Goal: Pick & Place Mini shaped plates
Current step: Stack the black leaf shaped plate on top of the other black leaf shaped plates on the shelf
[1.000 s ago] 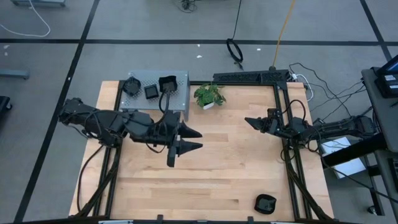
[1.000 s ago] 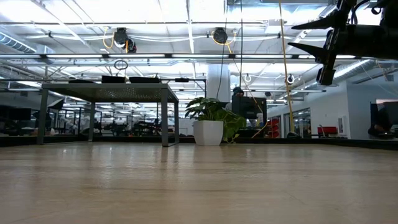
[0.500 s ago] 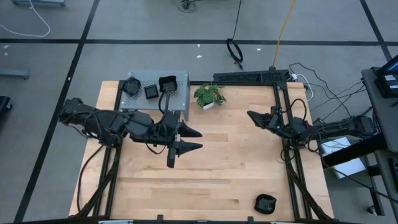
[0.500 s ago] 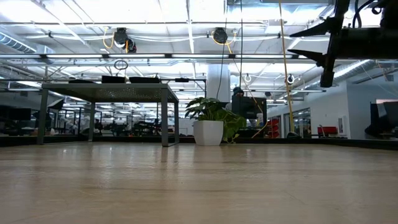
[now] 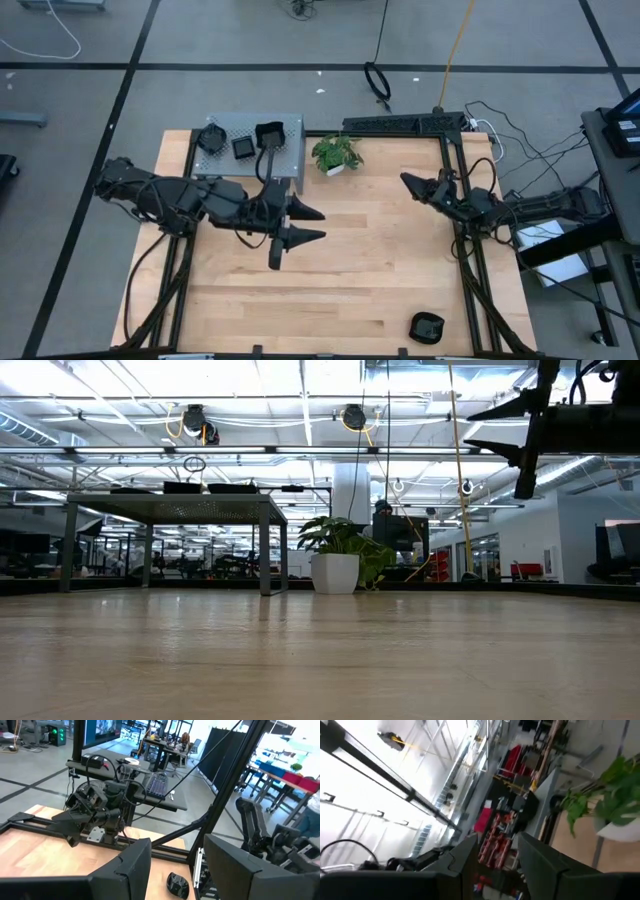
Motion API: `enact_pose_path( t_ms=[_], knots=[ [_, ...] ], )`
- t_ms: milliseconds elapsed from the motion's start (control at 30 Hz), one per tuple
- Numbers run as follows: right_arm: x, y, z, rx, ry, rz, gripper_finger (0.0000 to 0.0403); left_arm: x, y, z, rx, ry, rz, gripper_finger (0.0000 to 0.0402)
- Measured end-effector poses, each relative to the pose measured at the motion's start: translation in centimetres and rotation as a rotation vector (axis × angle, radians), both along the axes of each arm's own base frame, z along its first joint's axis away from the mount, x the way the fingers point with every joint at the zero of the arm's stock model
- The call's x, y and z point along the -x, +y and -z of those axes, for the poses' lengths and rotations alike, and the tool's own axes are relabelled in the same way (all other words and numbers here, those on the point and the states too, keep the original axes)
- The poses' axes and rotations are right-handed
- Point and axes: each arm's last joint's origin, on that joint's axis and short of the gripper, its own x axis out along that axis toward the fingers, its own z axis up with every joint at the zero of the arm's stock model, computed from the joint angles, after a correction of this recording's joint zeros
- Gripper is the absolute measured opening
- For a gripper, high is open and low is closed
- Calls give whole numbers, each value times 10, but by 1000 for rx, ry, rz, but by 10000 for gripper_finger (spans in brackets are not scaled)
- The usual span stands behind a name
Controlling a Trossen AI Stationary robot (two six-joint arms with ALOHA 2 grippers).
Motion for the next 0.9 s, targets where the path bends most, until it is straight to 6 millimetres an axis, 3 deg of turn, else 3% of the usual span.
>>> enact_pose_path(
  t_ms=[100, 200, 300, 567, 667, 900],
  knots=[
    [-1, 1, -1, 86, 31, -30, 130, 0, 0, 1, -18, 12, 2, 186],
    [-4, 7, 1, 274, 99, -233, 130, 0, 0, 2, -22, 20, 2, 186],
    [-9, 17, 15, 329, 272, -462, 130, 0, 0, 4, -28, 37, 3, 186],
    [-14, 42, 2, 415, 677, -921, 130, 1, 0, 7, -32, 65, 2, 186],
    [-16, 56, -11, 441, 720, -1091, 130, 1, 0, 7, -32, 68, 2, 186],
    [-19, 105, -13, 546, 830, -1474, 130, 1, 1, 8, -35, 74, 0, 186]
  ],
)
